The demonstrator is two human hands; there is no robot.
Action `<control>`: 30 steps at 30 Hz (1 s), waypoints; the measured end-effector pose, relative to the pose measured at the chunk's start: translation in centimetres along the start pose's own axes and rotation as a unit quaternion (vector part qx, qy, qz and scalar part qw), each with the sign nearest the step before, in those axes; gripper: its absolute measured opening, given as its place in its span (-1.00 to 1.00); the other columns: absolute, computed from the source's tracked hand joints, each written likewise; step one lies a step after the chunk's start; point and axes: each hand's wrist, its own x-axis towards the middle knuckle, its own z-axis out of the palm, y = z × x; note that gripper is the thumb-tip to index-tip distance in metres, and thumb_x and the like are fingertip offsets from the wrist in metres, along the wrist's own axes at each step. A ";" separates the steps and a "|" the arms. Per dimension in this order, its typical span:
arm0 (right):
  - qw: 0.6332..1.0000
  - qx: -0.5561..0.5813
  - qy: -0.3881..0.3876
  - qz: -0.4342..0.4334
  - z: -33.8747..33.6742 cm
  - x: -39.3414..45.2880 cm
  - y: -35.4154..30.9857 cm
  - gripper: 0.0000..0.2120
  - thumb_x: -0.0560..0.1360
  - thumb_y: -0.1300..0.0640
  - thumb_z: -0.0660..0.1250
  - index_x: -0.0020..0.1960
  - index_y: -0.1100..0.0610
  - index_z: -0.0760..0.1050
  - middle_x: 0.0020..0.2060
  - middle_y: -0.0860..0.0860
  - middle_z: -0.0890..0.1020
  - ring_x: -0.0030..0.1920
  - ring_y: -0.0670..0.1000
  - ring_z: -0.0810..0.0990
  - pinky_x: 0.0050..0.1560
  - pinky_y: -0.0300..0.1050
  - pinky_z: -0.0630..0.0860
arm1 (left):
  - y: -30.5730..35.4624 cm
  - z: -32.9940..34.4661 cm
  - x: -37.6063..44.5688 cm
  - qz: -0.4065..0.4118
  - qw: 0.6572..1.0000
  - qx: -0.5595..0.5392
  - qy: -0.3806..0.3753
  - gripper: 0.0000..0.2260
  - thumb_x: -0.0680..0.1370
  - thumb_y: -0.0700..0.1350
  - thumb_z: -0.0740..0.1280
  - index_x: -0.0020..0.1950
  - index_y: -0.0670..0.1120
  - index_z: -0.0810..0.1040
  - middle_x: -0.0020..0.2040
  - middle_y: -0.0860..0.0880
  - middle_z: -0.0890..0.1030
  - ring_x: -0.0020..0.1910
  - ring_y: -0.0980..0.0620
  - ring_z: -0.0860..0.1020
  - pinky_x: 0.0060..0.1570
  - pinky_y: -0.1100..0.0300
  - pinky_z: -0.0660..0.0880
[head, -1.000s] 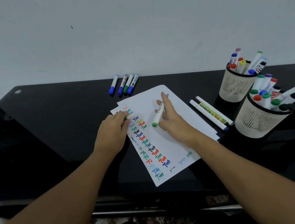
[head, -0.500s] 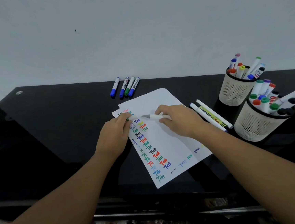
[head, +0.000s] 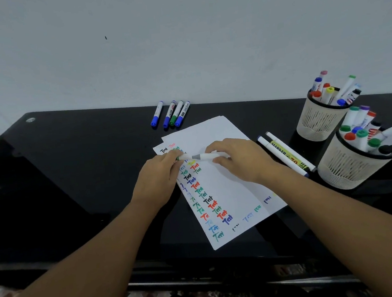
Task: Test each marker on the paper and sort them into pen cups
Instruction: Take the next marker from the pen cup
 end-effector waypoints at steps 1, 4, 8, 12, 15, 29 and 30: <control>1.000 -0.004 -0.001 -0.009 0.1 0.1 -0.2 -0.79 0.68 -0.05 0.26 0.29 -0.20 0.51 0.01 -0.12 0.60 -0.01 -0.03 0.55 0.00 -0.02 0.48 | 0.0 0.0 0.0 0.011 1.000 0.001 -0.003 -0.72 0.69 -0.03 0.25 0.39 -0.03 0.53 0.19 0.00 0.65 -0.02 0.05 0.53 0.00 0.12 0.46; 0.999 -0.006 0.011 -0.032 0.3 0.6 -1.1 -0.81 0.68 -0.03 0.26 0.27 -0.16 0.51 -0.01 -0.09 0.62 -0.06 -0.01 0.54 -0.06 -0.05 0.44 | -0.1 -0.1 -0.1 0.022 1.000 0.006 -0.003 -0.71 0.69 -0.05 0.26 0.39 -0.04 0.54 0.21 -0.02 0.65 0.08 -0.02 0.57 0.06 0.09 0.47; 0.997 -0.052 0.001 -0.054 0.3 0.9 -1.4 -0.82 0.69 -0.01 0.23 0.29 -0.10 0.45 0.01 -0.07 0.63 -0.14 -0.03 0.51 -0.11 -0.08 0.30 | -0.1 0.0 -0.2 0.029 1.000 0.006 0.001 -0.72 0.69 -0.07 0.26 0.38 -0.06 0.56 0.18 -0.04 0.67 0.08 -0.05 0.58 0.04 0.11 0.45; 0.995 -0.048 -0.044 -0.076 0.0 0.6 -1.9 -0.63 0.71 -0.01 0.18 0.50 -0.09 0.27 0.19 -0.01 0.64 -0.01 0.04 0.59 0.01 0.00 0.47 | -0.1 0.0 -0.3 0.056 0.998 0.008 -0.006 -0.72 0.68 -0.08 0.29 0.37 -0.08 0.57 0.18 -0.06 0.68 0.13 -0.09 0.60 0.10 0.14 0.41; 0.996 -0.023 -0.059 -0.070 0.1 0.5 -2.1 -0.55 0.72 -0.01 0.16 0.56 -0.10 0.12 0.15 0.03 0.65 -0.08 0.05 0.60 -0.03 0.07 0.56 | -0.1 0.1 -0.3 0.062 0.998 0.001 0.007 -0.69 0.68 -0.08 0.28 0.42 -0.06 0.54 0.17 -0.05 0.68 0.13 -0.08 0.60 0.09 0.16 0.40; 0.997 0.068 0.002 -0.041 0.9 0.5 -2.6 -0.55 0.72 0.01 0.08 0.59 -0.23 0.14 0.21 0.00 0.58 -0.02 -0.06 0.58 0.00 -0.04 0.55 | -0.6 0.5 0.1 -0.023 0.999 -0.003 -0.039 -0.50 0.65 0.15 0.26 0.57 0.03 0.33 0.39 -0.01 0.55 0.34 0.02 0.47 0.24 0.16 0.38; 0.996 0.081 0.012 -0.039 1.0 0.4 -2.5 -0.58 0.73 -0.03 0.09 0.57 -0.21 0.17 0.26 -0.01 0.59 0.05 -0.04 0.60 0.07 -0.02 0.56 | -0.6 0.5 0.1 -0.017 0.999 0.000 -0.039 -0.51 0.65 0.14 0.26 0.55 0.01 0.38 0.38 -0.01 0.55 0.35 0.02 0.47 0.26 0.14 0.39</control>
